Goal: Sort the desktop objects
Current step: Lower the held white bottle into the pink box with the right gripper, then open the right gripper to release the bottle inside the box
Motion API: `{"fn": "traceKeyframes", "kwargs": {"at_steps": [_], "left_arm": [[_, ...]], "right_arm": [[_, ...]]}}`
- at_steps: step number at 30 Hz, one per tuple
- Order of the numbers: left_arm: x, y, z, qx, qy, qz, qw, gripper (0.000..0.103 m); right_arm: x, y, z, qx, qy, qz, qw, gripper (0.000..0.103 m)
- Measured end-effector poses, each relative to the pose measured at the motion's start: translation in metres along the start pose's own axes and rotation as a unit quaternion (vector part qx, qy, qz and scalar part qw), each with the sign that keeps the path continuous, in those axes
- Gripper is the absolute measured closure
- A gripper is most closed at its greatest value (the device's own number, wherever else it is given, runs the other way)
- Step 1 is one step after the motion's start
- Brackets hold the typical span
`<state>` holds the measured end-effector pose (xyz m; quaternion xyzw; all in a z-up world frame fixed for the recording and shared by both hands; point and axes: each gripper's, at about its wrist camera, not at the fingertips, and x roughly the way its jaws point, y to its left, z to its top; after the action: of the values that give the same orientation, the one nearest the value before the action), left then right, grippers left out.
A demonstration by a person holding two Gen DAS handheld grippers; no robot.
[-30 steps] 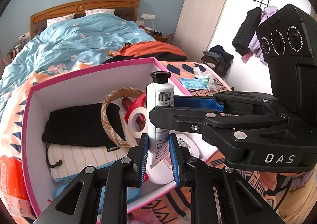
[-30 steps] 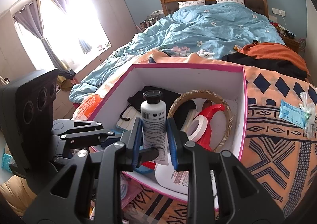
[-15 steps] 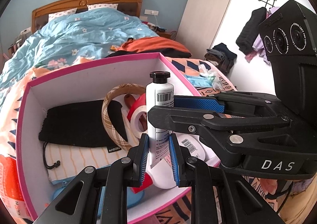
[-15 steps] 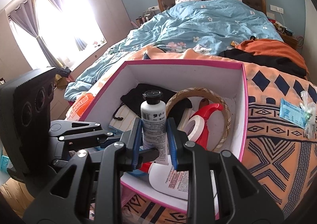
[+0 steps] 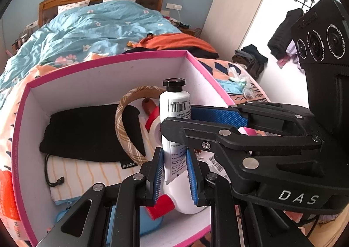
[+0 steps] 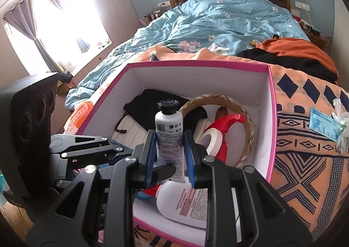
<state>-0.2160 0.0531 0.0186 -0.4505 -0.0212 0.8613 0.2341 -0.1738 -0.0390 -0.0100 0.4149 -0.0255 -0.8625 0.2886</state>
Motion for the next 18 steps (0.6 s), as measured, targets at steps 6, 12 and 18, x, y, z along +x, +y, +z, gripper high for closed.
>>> {"fn": "traceKeyframes", "kwargs": {"at_steps": [6, 12, 18], "left_arm": [[0.009, 0.007, 0.003, -0.015, 0.014, 0.000, 0.9998, 0.082], [0.017, 0.014, 0.006, -0.030, 0.028, -0.004, 0.9992, 0.082], [0.022, 0.018, 0.007, -0.037, 0.034, 0.000, 0.9988, 0.082]], "right_arm": [[0.011, -0.002, 0.003, -0.001, 0.012, -0.009, 1.000, 0.075], [0.020, -0.005, 0.005, 0.000, 0.023, -0.018, 1.000, 0.075], [0.029, -0.006, 0.007, -0.002, 0.033, -0.028, 0.999, 0.075]]}}
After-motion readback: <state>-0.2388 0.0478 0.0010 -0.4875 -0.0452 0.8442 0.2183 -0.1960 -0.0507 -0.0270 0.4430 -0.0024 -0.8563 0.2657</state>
